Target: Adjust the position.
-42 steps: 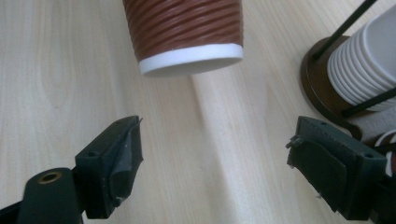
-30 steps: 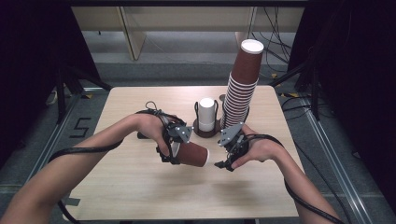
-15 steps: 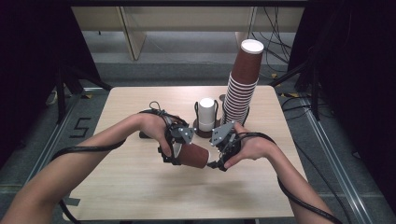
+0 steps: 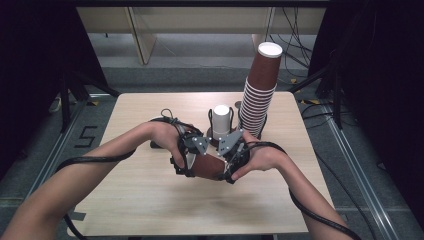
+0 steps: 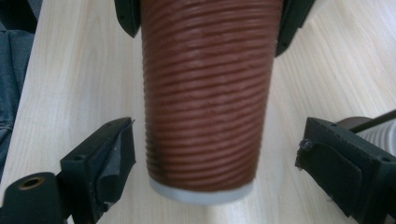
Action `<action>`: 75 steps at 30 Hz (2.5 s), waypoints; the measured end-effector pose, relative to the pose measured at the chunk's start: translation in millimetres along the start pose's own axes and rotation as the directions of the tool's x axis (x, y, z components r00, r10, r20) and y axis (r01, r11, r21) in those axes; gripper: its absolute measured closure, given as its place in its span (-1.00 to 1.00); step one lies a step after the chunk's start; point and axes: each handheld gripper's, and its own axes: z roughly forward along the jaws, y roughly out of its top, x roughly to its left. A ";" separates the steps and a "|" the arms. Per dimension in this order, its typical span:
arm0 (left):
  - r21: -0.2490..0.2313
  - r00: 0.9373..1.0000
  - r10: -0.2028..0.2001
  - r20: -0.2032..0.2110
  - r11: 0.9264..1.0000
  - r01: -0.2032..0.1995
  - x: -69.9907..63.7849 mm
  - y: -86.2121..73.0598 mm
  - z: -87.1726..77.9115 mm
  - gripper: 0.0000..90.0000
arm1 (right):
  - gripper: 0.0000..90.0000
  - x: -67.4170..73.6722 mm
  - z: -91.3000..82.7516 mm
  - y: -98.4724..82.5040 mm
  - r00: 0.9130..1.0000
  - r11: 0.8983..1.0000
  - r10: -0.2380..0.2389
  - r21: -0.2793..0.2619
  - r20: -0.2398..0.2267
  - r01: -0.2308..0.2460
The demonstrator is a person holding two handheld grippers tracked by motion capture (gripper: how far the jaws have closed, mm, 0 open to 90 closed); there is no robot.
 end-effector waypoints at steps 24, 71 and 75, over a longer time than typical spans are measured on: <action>-0.019 0.999 0.047 -0.009 0.999 -0.047 2.5 3.2 -0.3 -0.69 | -0.74 2.3 18.9 3.8 1.000 1.000 -0.015 0.025 -0.014 0.015; -0.056 1.000 0.002 -0.011 0.998 -0.002 0.0 7.0 -3.2 -0.70 | -0.55 3.9 24.0 1.4 1.000 0.999 0.021 0.044 0.002 -0.022; -0.053 1.000 -0.006 -0.013 0.999 0.006 -0.7 7.1 -2.9 -0.69 | -0.53 3.4 24.9 1.3 1.000 0.999 0.010 0.043 0.004 -0.010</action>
